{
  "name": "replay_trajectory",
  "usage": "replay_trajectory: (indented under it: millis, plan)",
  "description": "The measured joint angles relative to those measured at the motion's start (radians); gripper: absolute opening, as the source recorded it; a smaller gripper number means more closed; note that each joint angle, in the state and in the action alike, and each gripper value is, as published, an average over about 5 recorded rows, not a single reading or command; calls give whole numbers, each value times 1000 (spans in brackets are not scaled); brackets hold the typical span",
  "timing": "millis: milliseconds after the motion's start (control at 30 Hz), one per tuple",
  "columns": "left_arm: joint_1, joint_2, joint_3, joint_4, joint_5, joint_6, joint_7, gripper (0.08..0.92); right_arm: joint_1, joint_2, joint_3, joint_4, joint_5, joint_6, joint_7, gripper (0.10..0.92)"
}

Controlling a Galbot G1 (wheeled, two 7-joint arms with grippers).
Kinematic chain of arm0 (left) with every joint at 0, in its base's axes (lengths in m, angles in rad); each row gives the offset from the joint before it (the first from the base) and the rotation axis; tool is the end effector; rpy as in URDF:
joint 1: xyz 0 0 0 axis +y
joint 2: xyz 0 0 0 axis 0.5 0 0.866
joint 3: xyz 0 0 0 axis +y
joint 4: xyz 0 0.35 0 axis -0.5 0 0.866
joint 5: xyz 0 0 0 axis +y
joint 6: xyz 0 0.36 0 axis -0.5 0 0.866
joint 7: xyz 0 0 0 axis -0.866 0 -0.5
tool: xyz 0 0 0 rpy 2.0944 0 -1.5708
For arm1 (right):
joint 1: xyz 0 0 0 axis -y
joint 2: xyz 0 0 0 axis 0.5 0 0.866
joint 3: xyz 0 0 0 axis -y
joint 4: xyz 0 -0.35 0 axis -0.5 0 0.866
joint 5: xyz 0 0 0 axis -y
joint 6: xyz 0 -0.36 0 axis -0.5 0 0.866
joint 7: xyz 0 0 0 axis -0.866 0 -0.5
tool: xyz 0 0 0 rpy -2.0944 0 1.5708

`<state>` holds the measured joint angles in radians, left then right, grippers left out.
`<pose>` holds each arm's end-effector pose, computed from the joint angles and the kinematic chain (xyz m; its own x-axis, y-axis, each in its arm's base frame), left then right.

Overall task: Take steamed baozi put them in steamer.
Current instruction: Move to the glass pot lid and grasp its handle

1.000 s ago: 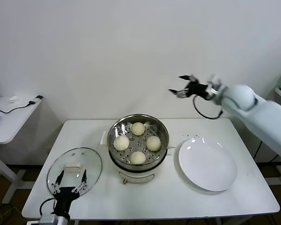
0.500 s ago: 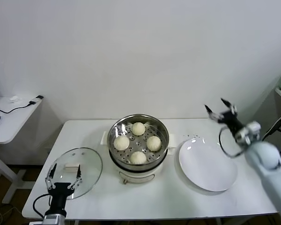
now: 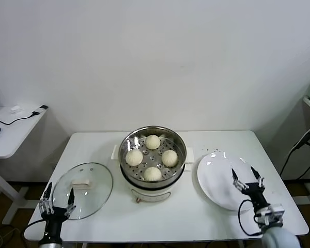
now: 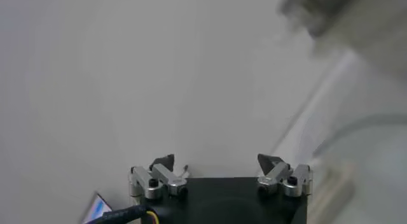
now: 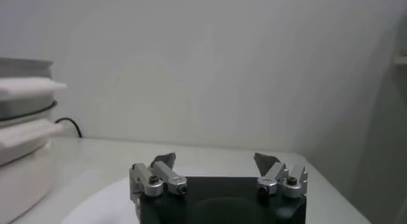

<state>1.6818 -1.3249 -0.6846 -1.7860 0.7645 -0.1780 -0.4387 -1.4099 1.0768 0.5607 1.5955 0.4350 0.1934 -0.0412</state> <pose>0.1306 0.1212 -0.4081 -0.9827 -0.1653 -0.0841 -0.1545 0.4785 0.8644 0.2319 -0.1735 -0.4025 -0.9907 -0.0320 0.1324 -0.0400 0.9975 -0.0580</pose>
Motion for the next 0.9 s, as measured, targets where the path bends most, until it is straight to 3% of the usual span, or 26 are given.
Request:
replay_trajectory:
  millis: [400, 900]
  plan:
    - [-81, 30, 24, 167, 406, 124, -67, 823, -103, 107, 34, 55, -87, -18, 36, 823]
    - [-248, 49, 71, 317, 538, 194, -28, 823, -161, 162, 63, 94, -131, -22, 45, 823]
